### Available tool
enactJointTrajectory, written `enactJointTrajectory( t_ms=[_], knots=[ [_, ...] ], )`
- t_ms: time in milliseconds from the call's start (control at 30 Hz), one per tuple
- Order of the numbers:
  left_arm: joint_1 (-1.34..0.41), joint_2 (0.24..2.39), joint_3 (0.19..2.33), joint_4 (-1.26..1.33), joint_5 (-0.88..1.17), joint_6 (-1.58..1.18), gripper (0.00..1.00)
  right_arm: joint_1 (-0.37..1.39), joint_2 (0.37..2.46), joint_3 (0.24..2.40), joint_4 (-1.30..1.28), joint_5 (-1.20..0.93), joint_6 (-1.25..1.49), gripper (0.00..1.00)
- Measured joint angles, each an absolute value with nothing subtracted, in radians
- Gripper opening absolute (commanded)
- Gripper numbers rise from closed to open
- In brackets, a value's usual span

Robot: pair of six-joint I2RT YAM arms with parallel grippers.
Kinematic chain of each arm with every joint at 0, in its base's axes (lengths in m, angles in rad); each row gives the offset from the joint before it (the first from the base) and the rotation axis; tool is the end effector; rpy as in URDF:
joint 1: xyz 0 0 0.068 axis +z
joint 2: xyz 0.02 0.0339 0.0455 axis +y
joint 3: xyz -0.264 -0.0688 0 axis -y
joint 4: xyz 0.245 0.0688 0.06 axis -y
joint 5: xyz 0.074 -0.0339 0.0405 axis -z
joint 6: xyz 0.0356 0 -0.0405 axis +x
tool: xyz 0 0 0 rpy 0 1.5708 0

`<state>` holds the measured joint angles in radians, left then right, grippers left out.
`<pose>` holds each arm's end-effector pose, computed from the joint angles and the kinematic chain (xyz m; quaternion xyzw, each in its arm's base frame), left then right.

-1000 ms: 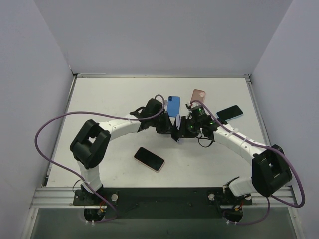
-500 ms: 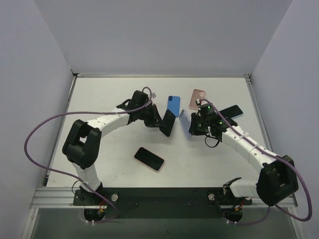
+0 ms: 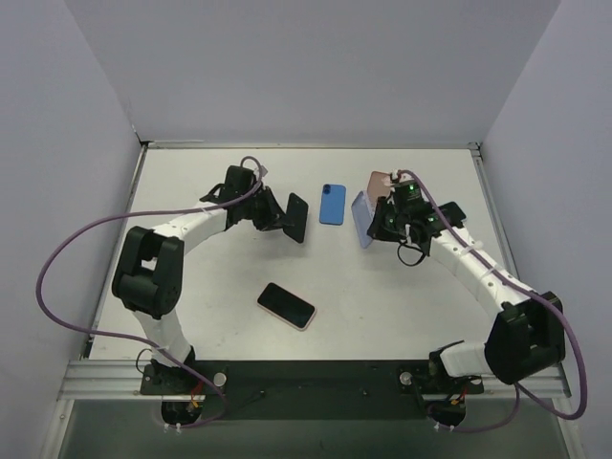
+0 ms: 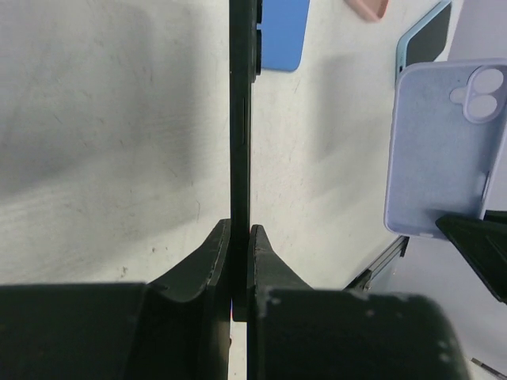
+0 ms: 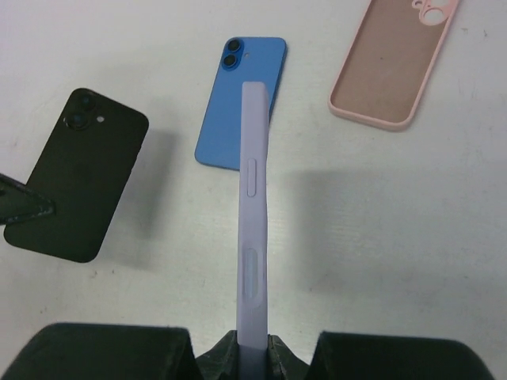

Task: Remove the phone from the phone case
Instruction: Place the phone case at the center of the board.

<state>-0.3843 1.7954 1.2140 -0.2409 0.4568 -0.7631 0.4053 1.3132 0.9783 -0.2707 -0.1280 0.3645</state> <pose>0.3544 -0.1602 0.2088 -0.0894 0.9060 -0.3703 0.1847 0.2681 0.1200 0.2827 -0.0477 0.8832 0.2264 0.4080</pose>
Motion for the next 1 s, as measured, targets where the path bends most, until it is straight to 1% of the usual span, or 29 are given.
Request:
enactJointTrajectory(
  t_ms=[200, 367, 567, 700, 800, 900, 1000],
  knots=[
    [-0.286, 1.881, 1.247, -0.137, 0.517, -0.770, 0.00, 0.335, 1.513, 1.123, -0.180, -0.229, 0.461, 0.00],
    [-0.201, 1.974, 1.292, -0.101, 0.553, -0.770, 0.00, 0.339, 1.708, 1.262, -0.065, -0.336, 0.555, 0.00],
    [-0.112, 2.007, 1.295, -0.061, 0.593, -0.770, 0.00, 0.372, 1.932, 1.424, 0.037, -0.407, 0.659, 0.00],
    [-0.082, 2.008, 1.295, -0.038, 0.612, -0.767, 0.00, 0.384, 1.967, 1.427, 0.056, -0.416, 0.694, 0.00],
    [-0.093, 2.013, 1.300, -0.023, 0.631, -0.762, 0.00, 0.354, 1.960, 1.421, 0.073, -0.429, 0.704, 0.00],
    [-0.128, 2.054, 1.353, -0.005, 0.664, -0.762, 0.00, 0.266, 1.933, 1.378, 0.092, -0.435, 0.704, 0.00],
    [-0.172, 2.115, 1.418, 0.027, 0.688, -0.773, 0.00, 0.136, 1.908, 1.346, 0.090, -0.434, 0.703, 0.00]
  ],
)
